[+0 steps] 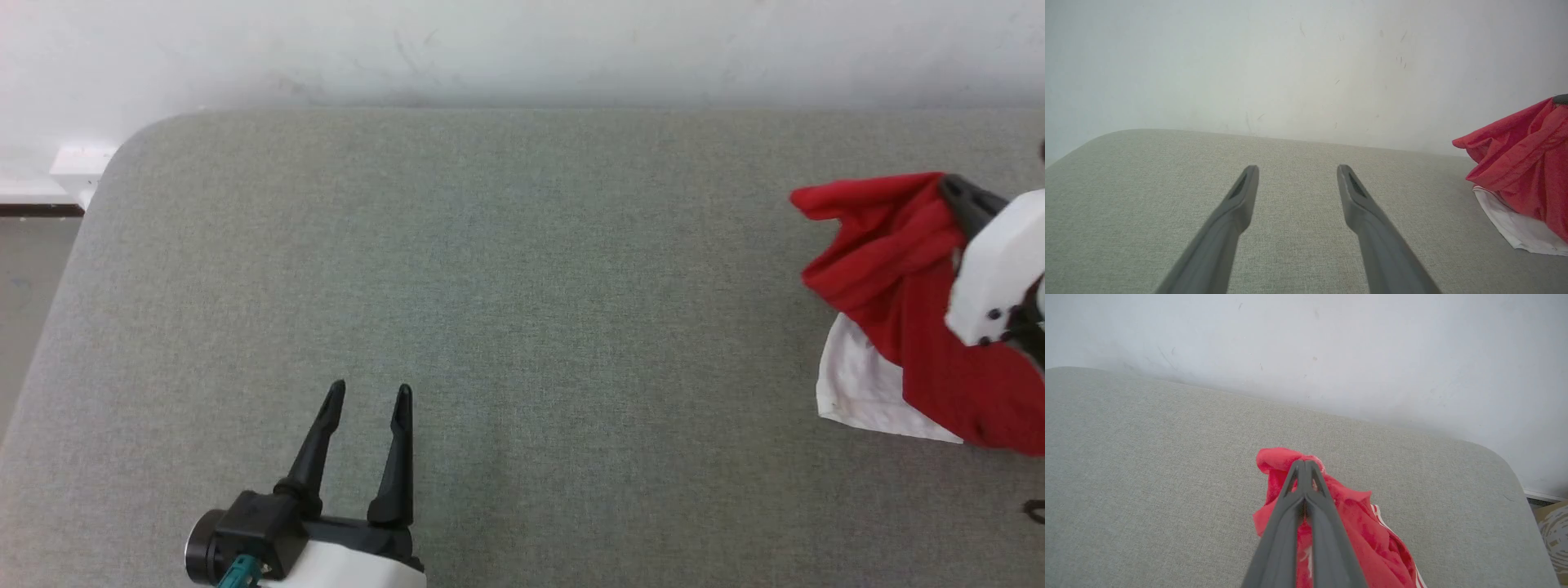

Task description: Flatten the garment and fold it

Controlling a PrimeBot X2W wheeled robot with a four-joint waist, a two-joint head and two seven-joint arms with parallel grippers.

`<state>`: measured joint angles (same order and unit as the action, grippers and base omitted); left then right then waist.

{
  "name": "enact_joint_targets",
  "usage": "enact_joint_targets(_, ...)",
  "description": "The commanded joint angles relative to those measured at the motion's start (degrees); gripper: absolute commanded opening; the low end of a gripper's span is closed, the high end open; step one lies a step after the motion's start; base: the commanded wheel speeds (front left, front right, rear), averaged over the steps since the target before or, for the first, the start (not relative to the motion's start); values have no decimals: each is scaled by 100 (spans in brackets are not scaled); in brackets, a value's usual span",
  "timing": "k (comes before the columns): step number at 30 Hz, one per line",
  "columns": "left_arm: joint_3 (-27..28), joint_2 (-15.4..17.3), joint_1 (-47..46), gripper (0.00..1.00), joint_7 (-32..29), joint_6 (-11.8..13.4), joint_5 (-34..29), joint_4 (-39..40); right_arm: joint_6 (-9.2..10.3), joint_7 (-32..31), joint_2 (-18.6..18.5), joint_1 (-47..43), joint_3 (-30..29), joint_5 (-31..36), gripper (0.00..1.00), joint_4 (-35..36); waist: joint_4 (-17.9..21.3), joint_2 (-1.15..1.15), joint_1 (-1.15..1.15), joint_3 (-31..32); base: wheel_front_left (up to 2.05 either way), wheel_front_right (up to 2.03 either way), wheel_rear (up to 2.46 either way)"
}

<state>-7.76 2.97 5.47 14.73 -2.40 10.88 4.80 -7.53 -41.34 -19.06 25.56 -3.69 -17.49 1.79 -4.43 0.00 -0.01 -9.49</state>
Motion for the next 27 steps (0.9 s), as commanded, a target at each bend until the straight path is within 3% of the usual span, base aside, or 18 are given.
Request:
enact_joint_targets(1, 20, -9, 63, 100, 27, 22, 37, -9, 4, 94, 55, 24, 111, -73, 0, 24, 20, 0, 1, 41, 0, 0, 0)
enact_joint_targets(9, -47, -9, 6, 100, 27, 0, 59, -44, 4, 503, 690, 795, 1414, -203, 0, -392, -78, 0, 1, 46, 0, 0, 0)
enact_joint_targets(16, -168, -9, -21, 100, 27, -39, 99, -149, 4, 1096, 1422, 1543, 2700, -311, 0, -1683, -374, 0, 1, 15, 0, 0, 0)
enact_joint_targets(23, -314, -9, -102, 100, 27, -82, 152, -278, 4, 1835, 1611, 1541, 3469, -441, 0, -3391, -786, 0, 1, -94, 0, 0, 0)
enact_joint_targets(27, -362, -9, -163, 100, 27, -92, 186, -328, 4, 2130, 1615, 1562, 3876, -624, 0, -3990, -941, 0, 1, -178, 0, 0, 0)
